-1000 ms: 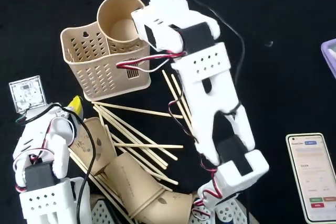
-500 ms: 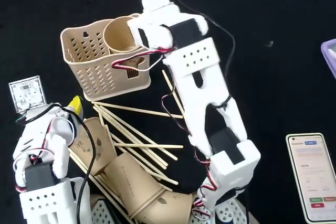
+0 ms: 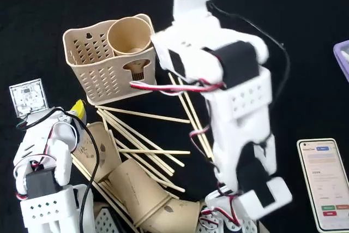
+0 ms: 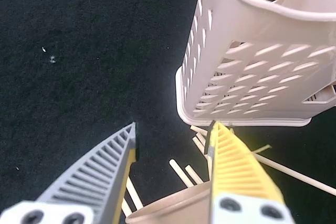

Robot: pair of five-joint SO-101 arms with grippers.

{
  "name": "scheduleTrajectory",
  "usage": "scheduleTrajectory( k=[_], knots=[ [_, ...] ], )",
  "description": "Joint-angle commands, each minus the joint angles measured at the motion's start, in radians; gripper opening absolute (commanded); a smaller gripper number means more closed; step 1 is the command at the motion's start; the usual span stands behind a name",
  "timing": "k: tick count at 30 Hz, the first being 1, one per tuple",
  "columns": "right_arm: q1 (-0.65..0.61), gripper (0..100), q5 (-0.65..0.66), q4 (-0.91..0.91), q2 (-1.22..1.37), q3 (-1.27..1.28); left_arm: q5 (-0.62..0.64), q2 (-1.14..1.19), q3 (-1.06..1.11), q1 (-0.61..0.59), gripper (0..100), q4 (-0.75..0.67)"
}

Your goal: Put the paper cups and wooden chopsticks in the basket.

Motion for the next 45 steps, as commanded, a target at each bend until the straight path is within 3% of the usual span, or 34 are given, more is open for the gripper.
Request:
scheduleTrajectory(
  k=[1, 7, 14, 20, 23, 26, 31, 34, 39, 42, 45],
  knots=[
    [-0.017, 24.9, 0.002, 0.069, -0.081, -0.005, 0.009, 0.003, -0.008, 0.015, 23, -0.014],
    [-0.02, 25.0, 0.029, 0.064, -0.223, 0.291, 0.009, 0.005, -0.008, 0.016, 23, -0.014],
    [-0.04, 25.0, 0.221, 0.049, -0.521, 0.796, 0.009, 0.005, -0.008, 0.019, 23, -0.014],
    [-0.049, 25.0, 0.529, -0.095, -0.751, 1.248, 0.009, 0.014, -0.007, 0.091, 23, -0.011],
    [-0.023, 25.0, 0.733, -0.163, -0.823, 1.392, 0.009, 0.014, 0.012, 0.128, 23, 0.002],
    [-0.034, 25.0, 0.844, -0.216, -0.846, 1.491, 0.009, 0.014, 0.004, 0.171, 23, 0.031],
    [-0.212, 25.1, 0.738, -0.371, -0.774, 1.629, 0.006, 0.017, -0.041, 0.18, 24, 0.071],
    [-0.305, 25.1, 0.647, -0.479, -0.739, 1.676, 0.008, 0.021, -0.091, 0.108, 24, 0.095],
    [-0.43, 25.1, 0.526, -0.486, -0.753, 1.689, 0.008, 0.152, -0.225, -0.061, 24, 0.129],
    [-0.405, 25.1, 0.516, -0.499, -0.78, 1.709, 0.008, 0.319, -0.269, -0.082, 24, 0.12],
    [-0.301, 25.1, 0.514, -0.571, -0.808, 1.759, 0.003, 0.499, -0.344, -0.038, 24, 0.129]
  ],
)
